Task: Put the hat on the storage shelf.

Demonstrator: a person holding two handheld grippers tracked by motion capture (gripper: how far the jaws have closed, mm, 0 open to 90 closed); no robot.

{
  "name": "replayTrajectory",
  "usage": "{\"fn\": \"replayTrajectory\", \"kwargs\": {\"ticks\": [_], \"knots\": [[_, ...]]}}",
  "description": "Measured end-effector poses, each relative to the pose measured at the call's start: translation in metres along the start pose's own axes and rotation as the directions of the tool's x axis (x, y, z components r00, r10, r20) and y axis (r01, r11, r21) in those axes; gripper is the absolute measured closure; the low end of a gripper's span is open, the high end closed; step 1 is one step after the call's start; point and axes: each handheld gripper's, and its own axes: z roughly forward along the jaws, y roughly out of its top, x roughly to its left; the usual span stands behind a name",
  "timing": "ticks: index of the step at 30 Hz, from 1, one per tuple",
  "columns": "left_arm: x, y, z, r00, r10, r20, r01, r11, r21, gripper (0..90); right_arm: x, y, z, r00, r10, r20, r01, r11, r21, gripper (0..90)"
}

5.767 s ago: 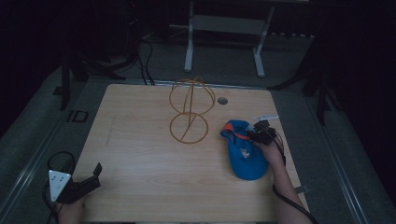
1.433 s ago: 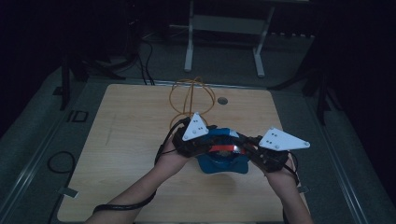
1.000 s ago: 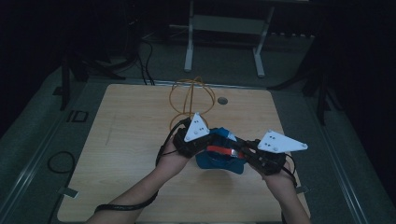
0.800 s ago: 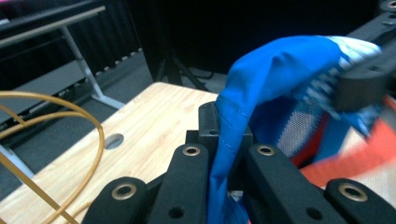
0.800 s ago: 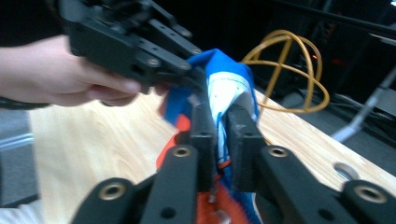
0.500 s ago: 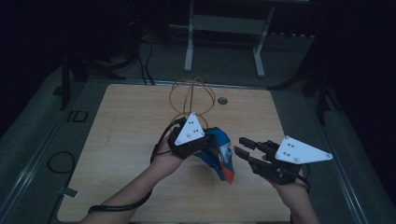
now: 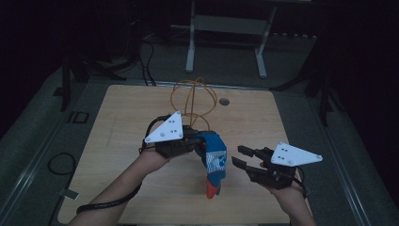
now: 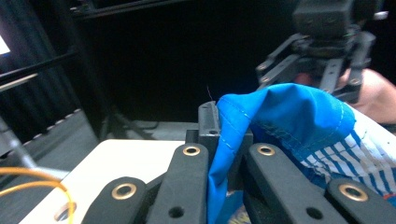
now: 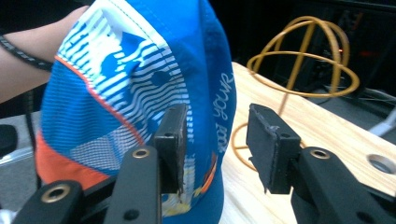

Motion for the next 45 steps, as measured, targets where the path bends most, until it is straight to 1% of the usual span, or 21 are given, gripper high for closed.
{"fn": "replayTrajectory", "kwargs": {"ticks": [2,4,5,6,8,13,15,17,18,19,21,23,25,30,32,35,38,41,42,44,45], "knots": [[-0.001,0.0,0.001,0.9995,0.001,0.031,-0.001,0.9999,-0.012,89.3,0.004,0.0,0.004,0.9998,-0.006,-0.017,0.006,1.0,-0.002,55.1],[-0.003,0.0,0.001,0.9988,0.004,0.049,-0.003,0.9997,-0.023,89.3,0.007,0.001,0.007,0.9995,-0.012,-0.03,0.012,1.0,-0.006,54.3],[-0.003,0.0,0.001,0.9988,0.004,0.049,-0.003,0.9997,-0.023,89.3,0.007,0.001,0.007,0.9995,-0.012,-0.03,0.012,1.0,-0.006,54.3],[-0.004,0.0,0.002,0.998,0.003,0.064,0.0,0.9994,-0.036,89.3,0.008,0.001,0.009,0.9991,-0.017,-0.039,0.016,1.0,-0.007,53.9],[-0.005,0.001,0.002,0.9971,0.008,0.076,-0.005,0.9994,-0.035,89.3,0.011,0.003,0.014,0.9976,-0.031,-0.061,0.03,1.0,-0.009,53.4],[-0.008,0.003,0.005,0.9955,0.014,0.094,-0.01,0.9992,-0.039,89.3,0.014,0.004,0.021,0.9955,-0.036,-0.087,0.036,0.999,-0.002,54.2],[-0.009,0.003,0.006,0.9948,0.01,0.101,-0.006,0.9991,-0.042,89.3,0.015,0.004,0.024,0.9952,-0.039,-0.09,0.04,0.999,0.006,55.5],[-0.01,0.002,0.007,0.9941,0.011,0.108,-0.007,0.9991,-0.041,89.3,0.015,0.003,0.026,0.995,-0.038,-0.092,0.039,0.999,0.005,61.3],[-0.01,0.001,0.008,0.9941,0.008,0.108,-0.004,0.9991,-0.042,89.2,0.015,0.003,0.027,0.9956,-0.039,-0.085,0.04,0.999,0.006,63.4],[-0.009,0.001,0.008,0.9935,0.007,0.114,-0.003,0.9993,-0.038,89.2,0.016,0.003,0.027,0.996,-0.039,-0.08,0.039,0.999,0.005,68.5],[-0.009,-0.001,0.008,0.9939,-0.004,0.11,0.008,0.9993,-0.037,89.3,0.017,0.003,0.028,0.9958,-0.044,-0.081,0.044,0.999,0.004,79.4],[-0.007,-0.002,0.007,0.9945,-0.005,0.104,0.009,0.9994,-0.032,89.2,0.017,0.003,0.027,0.9968,-0.044,-0.067,0.044,0.999,-0.002,89.3],[-0.006,-0.003,0.005,0.9948,-0.015,0.1,0.018,0.9995,-0.028,89.2,0.017,0.004,0.026,0.998,-0.044,-0.044,0.044,0.999,-0.004,90.0],[-0.002,-0.004,-0.001,0.9958,-0.03,0.087,0.031,0.9993,-0.02,89.1,0.014,0.007,0.018,0.9994,-0.032,-0.014,0.031,0.999,-0.036,90.0],[-0.003,-0.004,-0.003,0.9968,-0.019,0.078,0.02,0.9998,-0.008,89.1,0.013,0.01,0.013,0.9995,-0.031,-0.006,0.031,0.998,-0.05,90.0],[-0.005,-0.003,-0.004,0.9968,-0.007,0.08,0.006,1.0,0.005,88.9,0.01,0.015,0.007,0.9995,-0.032,0.006,0.033,0.997,-0.069,90.0],[-0.007,-0.003,-0.005,0.996,-0.009,0.089,0.009,0.9999,0.009,88.1,0.008,0.019,0.003,0.9995,-0.03,0.013,0.031,0.996,-0.08,90.0],[-0.008,-0.003,-0.008,0.9962,-0.004,0.087,0.001,0.9997,0.024,77.1,0.007,0.023,0.001,0.9987,-0.04,0.032,0.042,0.996,-0.082,90.0],[-0.008,-0.003,-0.01,0.9969,0.003,0.079,-0.005,0.9995,0.031,74.1,0.006,0.024,0.0,0.9986,-0.037,0.038,0.04,0.995,-0.088,90.0],[-0.007,-0.004,-0.013,0.9979,-0.007,0.065,0.004,0.9992,0.041,67.3,0.003,0.026,-0.003,0.9994,-0.022,0.026,0.025,0.994,-0.104,90.0],[-0.007,-0.005,-0.015,0.9981,-0.009,0.061,0.006,0.9993,0.038,65.5,0.002,0.027,-0.004,0.999,-0.024,0.039,0.028,0.994,-0.107,90.0]]}}
